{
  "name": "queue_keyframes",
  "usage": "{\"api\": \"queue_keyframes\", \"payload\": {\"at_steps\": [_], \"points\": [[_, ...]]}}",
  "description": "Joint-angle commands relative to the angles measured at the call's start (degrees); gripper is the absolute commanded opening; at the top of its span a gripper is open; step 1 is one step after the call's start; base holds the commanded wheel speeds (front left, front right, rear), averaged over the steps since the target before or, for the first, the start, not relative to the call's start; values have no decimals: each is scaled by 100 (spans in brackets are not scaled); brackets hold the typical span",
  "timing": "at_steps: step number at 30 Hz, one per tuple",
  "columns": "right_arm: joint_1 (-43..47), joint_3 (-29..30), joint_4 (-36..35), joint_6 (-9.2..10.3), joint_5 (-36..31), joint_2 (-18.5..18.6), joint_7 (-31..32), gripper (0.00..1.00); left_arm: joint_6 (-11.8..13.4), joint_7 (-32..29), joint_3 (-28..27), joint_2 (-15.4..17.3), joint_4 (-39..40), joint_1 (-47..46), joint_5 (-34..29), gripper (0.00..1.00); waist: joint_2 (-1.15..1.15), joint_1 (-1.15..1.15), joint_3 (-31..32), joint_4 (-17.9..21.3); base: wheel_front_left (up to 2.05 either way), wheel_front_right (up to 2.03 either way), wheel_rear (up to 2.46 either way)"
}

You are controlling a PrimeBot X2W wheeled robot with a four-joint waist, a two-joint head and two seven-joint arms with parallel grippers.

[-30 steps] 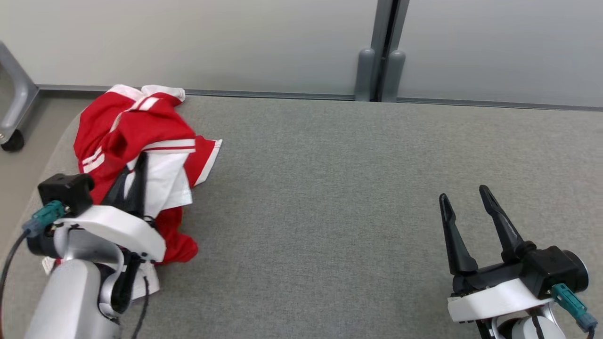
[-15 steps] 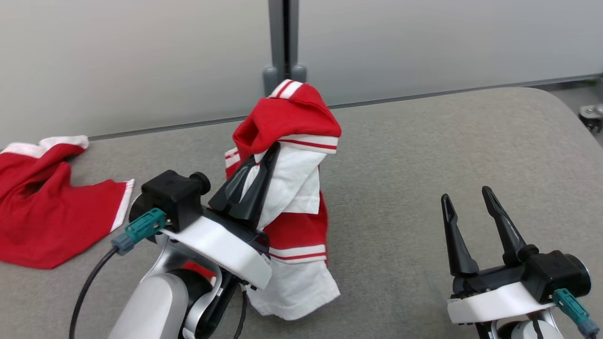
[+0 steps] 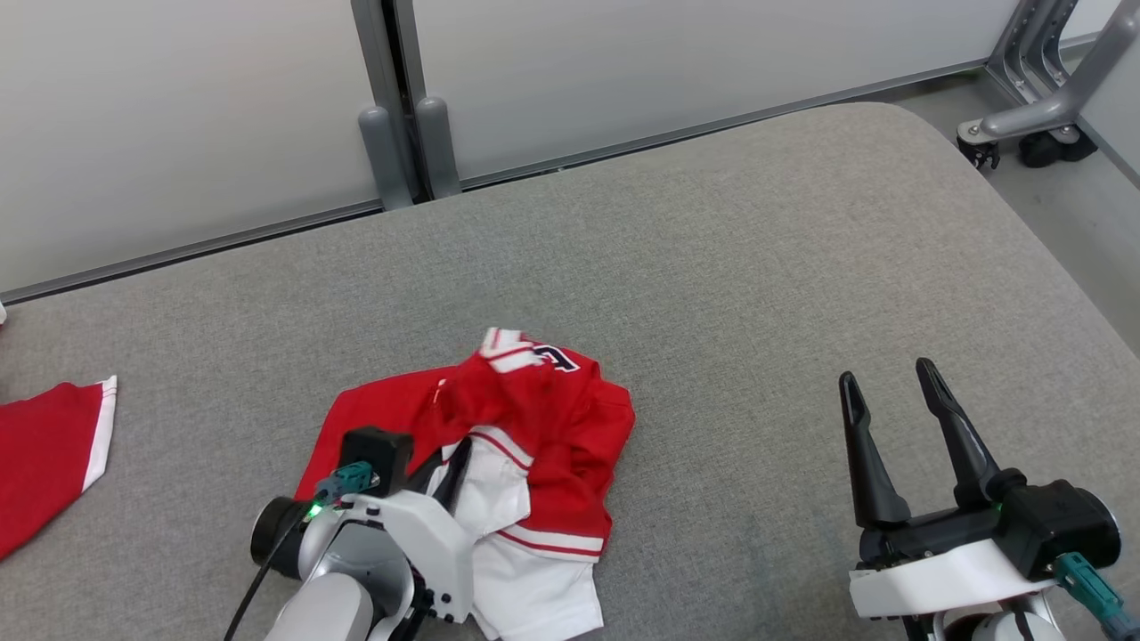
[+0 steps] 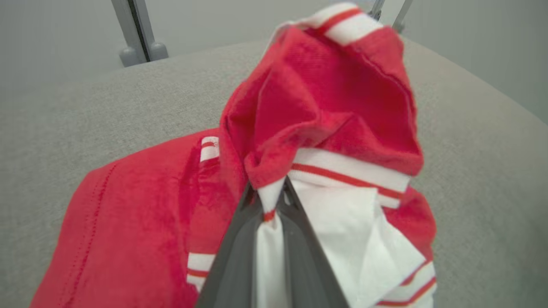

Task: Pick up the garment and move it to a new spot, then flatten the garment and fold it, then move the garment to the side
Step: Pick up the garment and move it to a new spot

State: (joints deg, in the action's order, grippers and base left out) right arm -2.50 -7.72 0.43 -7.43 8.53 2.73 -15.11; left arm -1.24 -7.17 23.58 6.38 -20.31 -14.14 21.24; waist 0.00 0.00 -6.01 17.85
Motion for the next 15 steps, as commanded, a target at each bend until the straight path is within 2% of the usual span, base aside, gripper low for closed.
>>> {"api": "queue_keyframes", "payload": {"at_steps": [1,5,6,7,8,12,15], "points": [[-42,-1,-9,-11,15,30,-8,100,-31,109,-13,-10,-150,-135,17,0,0,0,-8,0,0,0,0],[-46,25,-3,-11,2,29,-8,100,-178,676,94,-113,-951,-370,-28,0,0,0,0,-117,0,0,0],[-32,30,4,-12,-13,30,-8,100,-170,826,105,-131,-1045,-428,-41,30,0,0,13,-159,0,0,0],[-22,34,11,-11,-37,31,-8,100,-156,974,117,-152,-1128,-466,-53,90,0,0,31,-201,0,0,0],[-18,41,17,-11,-48,32,-8,100,-129,1107,133,-173,-1186,-493,-67,100,0,0,52,-242,0,0,0],[50,116,-6,-11,-112,32,-8,100,22,1739,165,-226,-1012,-433,-183,100,0,0,187,-445,0,0,0],[111,200,-50,-11,-209,32,-8,100,198,2013,104,-145,-633,-144,-272,100,0,0,312,-646,0,0,0]]}}
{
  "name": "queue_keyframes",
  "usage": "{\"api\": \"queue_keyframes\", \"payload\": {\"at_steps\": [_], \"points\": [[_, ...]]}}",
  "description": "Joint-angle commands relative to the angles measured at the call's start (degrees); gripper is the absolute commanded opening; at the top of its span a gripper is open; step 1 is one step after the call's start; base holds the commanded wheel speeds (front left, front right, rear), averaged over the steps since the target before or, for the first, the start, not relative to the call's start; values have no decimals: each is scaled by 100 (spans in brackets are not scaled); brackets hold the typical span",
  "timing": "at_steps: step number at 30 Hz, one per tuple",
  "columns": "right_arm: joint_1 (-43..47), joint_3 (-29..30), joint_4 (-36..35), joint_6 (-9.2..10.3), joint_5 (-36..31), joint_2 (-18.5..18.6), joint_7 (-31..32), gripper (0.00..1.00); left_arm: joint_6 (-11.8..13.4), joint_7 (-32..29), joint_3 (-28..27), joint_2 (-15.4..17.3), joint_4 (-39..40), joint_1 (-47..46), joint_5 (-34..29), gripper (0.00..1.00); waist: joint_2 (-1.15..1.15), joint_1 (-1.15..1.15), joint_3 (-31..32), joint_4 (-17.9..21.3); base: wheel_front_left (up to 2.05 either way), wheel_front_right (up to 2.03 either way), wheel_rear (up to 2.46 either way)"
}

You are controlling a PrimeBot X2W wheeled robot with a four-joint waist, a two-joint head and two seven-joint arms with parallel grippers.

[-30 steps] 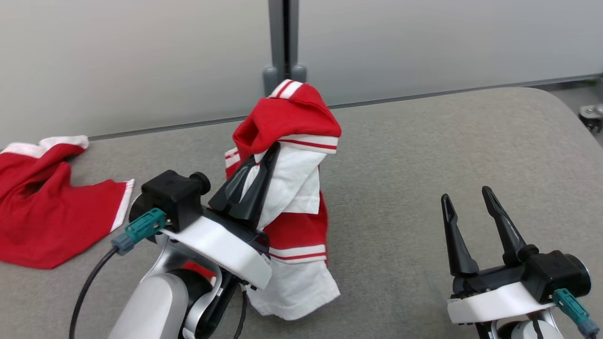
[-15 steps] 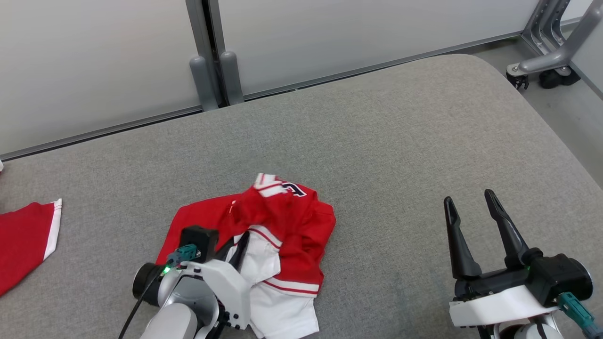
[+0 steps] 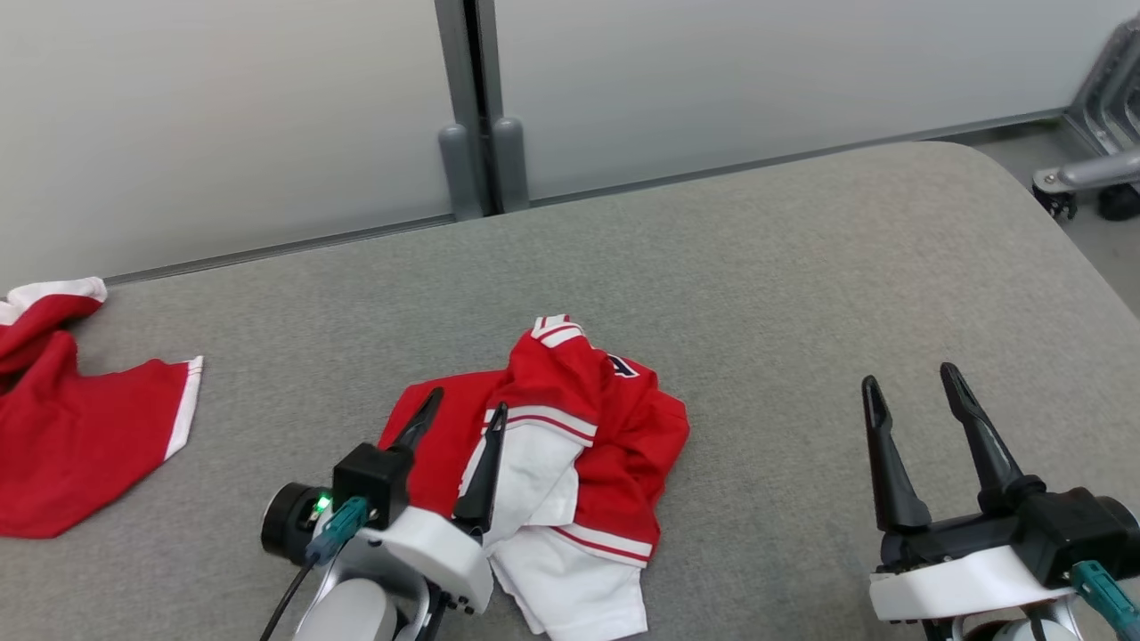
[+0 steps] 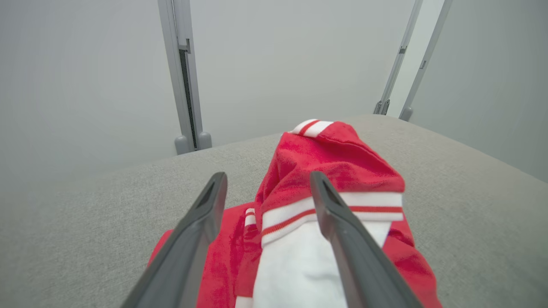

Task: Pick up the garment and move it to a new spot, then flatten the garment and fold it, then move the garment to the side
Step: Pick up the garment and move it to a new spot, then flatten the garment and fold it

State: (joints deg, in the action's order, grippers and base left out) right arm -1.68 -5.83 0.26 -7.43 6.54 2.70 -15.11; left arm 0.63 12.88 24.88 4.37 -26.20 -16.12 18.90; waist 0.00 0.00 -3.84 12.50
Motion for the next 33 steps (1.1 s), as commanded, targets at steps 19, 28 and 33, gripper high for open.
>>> {"api": "queue_keyframes", "payload": {"at_steps": [19,28,33], "points": [[571,1005,222,-11,-146,36,-6,100,281,228,-2139,405,1935,2118,-322,100,0,0,462,-1392,0,0,0],[695,1203,405,-11,43,34,-6,100,-171,229,-2722,120,1959,2355,-646,100,0,0,527,-1491,0,0,0],[646,1156,458,-11,75,35,-6,100,-333,229,-2878,-6,1916,2288,-803,100,0,0,540,-1460,0,0,0]]}}
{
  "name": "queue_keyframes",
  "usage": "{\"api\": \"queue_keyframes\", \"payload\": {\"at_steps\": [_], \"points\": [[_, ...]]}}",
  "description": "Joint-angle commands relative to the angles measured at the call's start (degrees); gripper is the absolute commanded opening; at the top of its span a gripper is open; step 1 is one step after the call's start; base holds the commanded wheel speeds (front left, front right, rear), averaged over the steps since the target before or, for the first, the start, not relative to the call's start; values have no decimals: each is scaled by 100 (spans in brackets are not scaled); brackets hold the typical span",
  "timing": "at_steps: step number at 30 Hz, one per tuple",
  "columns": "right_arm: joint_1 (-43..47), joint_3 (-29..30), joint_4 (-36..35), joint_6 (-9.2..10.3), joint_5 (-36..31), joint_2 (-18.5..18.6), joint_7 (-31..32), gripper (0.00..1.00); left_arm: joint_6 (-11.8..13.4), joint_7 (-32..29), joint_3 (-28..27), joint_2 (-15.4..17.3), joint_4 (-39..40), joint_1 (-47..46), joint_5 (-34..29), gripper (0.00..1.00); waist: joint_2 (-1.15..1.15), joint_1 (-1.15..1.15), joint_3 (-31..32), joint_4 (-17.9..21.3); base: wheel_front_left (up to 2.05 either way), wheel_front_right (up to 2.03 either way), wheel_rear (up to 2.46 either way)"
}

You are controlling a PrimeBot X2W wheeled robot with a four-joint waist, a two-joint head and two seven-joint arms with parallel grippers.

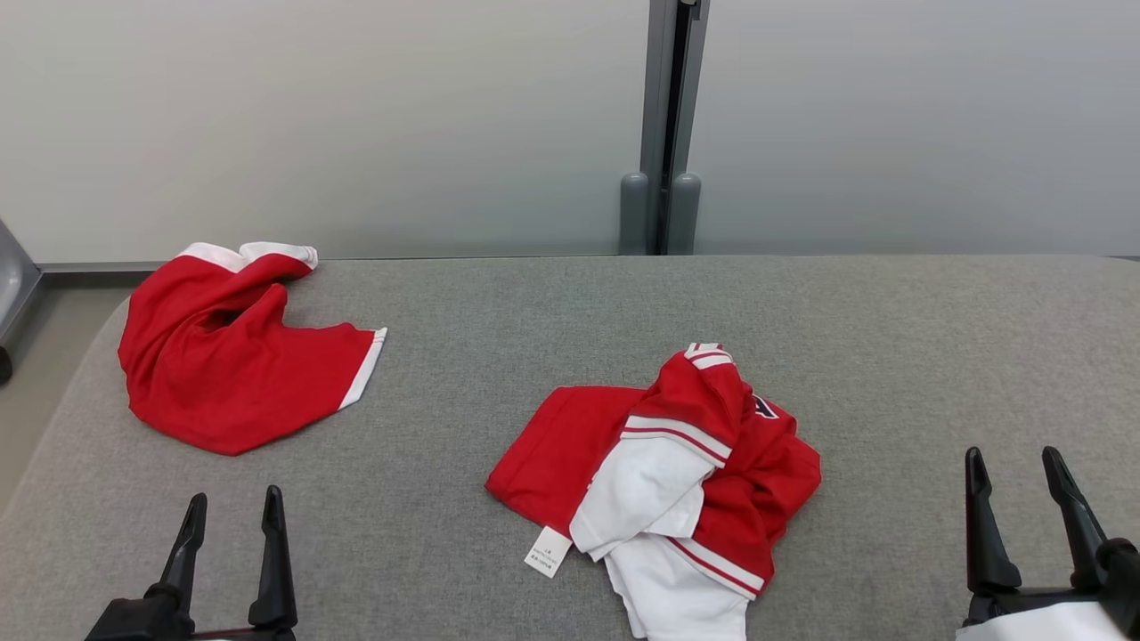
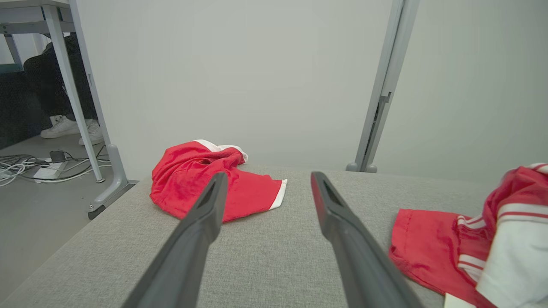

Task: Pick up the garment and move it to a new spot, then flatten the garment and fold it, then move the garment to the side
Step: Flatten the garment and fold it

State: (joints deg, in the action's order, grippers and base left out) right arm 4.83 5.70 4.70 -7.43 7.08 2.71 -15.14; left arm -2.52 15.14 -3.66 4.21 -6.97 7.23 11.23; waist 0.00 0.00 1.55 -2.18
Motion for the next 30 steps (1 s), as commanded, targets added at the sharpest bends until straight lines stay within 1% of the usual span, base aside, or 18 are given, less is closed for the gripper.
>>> {"api": "queue_keyframes", "payload": {"at_steps": [1,8,12,15,18,24,25,26,28,30], "points": [[-23,-8,19,-11,22,34,-3,100,-53,3,-45,-10,-14,-50,-55,100,0,0,1,22,0,0,0],[-87,-96,5,-11,7,34,-2,100,-141,3,-165,-85,-68,-66,-165,100,0,0,-4,112,0,0,0],[-125,-186,1,-11,-22,35,-2,100,-254,3,36,-107,-135,-191,-212,100,0,0,-29,215,0,0,0],[-186,-270,-35,-11,-37,35,-3,100,-333,3,415,-119,-145,-393,-264,100,0,0,-72,314,0,0,0],[-219,-363,-83,-11,-47,34,-2,100,-397,-11,933,-119,-296,-663,-242,100,0,0,-134,434,0,0,0],[-324,-514,-159,-11,-7,34,-2,100,-467,-455,2134,-120,-691,-1209,80,100,0,0,-332,709,0,0,0],[-324,-514,-159,-11,-7,34,-2,100,-467,-455,2134,-120,-691,-1209,80,100,0,0,-332,709,0,0,0],[-367,-558,-179,-11,14,34,-3,100,-479,-585,2516,-113,-914,-1379,234,100,0,0,-417,796,0,0,0],[-411,-609,-180,-11,24,35,-2,100,-490,-676,2828,-116,-1207,-1510,170,100,0,0,-491,898,0,0,0],[-465,-660,-165,-11,39,35,-2,100,-479,-724,3020,-115,-1506,-1613,217,100,0,0,-546,1005,0,0,0]]}}
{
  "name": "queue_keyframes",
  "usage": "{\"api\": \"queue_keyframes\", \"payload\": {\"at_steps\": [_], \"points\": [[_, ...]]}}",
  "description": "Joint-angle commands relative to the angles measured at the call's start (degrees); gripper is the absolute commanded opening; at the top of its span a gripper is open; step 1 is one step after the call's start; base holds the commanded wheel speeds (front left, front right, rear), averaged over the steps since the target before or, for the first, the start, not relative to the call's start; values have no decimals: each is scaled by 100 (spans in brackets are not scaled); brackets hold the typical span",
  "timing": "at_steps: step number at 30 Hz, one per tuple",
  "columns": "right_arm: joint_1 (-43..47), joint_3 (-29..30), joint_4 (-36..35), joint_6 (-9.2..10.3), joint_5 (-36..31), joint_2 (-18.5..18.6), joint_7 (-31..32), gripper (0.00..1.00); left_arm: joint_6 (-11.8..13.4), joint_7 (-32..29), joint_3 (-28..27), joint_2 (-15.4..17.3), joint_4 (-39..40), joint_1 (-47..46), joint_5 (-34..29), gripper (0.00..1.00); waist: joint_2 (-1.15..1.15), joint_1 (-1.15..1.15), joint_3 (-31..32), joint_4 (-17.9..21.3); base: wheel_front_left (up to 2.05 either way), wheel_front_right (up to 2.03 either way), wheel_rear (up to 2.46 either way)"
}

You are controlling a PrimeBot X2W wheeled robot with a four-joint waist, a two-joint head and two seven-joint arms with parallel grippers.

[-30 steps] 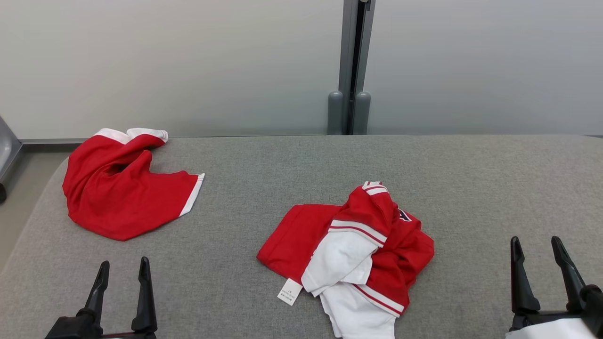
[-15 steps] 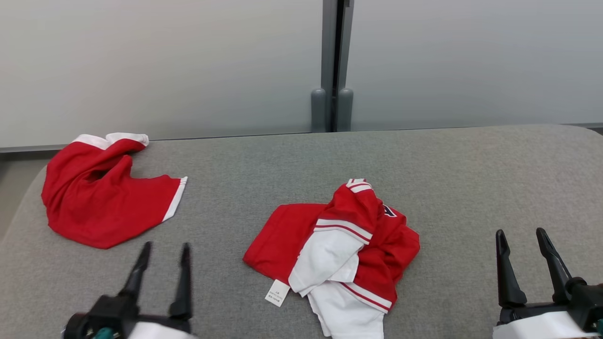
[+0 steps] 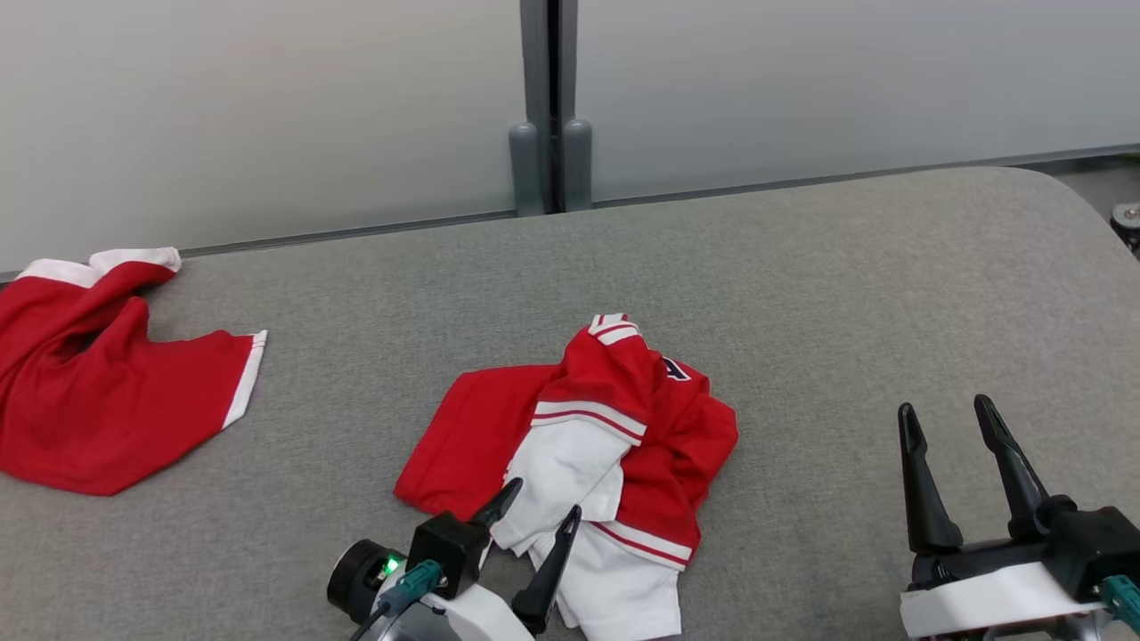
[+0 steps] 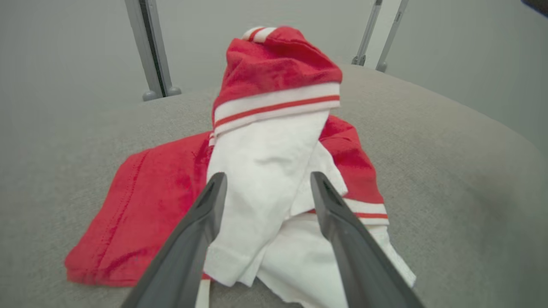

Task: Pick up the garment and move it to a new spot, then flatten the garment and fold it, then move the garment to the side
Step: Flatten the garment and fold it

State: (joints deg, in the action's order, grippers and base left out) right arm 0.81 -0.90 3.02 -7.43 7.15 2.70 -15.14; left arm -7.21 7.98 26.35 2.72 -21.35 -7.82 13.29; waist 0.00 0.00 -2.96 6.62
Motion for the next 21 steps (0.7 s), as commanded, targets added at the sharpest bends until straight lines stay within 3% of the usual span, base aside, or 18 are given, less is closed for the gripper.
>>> {"api": "queue_keyframes", "payload": {"at_steps": [1,10,12,13,14,15,21], "points": [[-76,1,2,-11,40,36,-2,100,11,27,65,34,-192,-167,30,100,0,0,-113,170,0,0,0],[-89,78,-44,-11,16,34,-2,100,251,312,118,31,-1052,-459,140,100,0,0,-172,335,0,0,0],[-92,91,-52,-11,31,34,-2,100,219,341,145,31,-1233,-533,191,49,0,0,-184,342,0,0,0],[-97,97,-53,-11,40,34,-2,100,199,369,169,31,-1304,-575,222,35,0,0,-188,339,0,0,0],[-107,99,-50,-11,47,34,-2,100,176,378,196,30,-1369,-612,251,13,0,0,-191,335,0,0,0],[-115,102,-43,-11,59,35,-2,100,170,393,227,30,-1432,-632,304,0,0,0,-192,327,0,0,0],[-118,139,-21,-11,102,35,-2,100,93,543,303,30,-1461,-786,722,0,0,0,-173,239,0,0,0]]}}
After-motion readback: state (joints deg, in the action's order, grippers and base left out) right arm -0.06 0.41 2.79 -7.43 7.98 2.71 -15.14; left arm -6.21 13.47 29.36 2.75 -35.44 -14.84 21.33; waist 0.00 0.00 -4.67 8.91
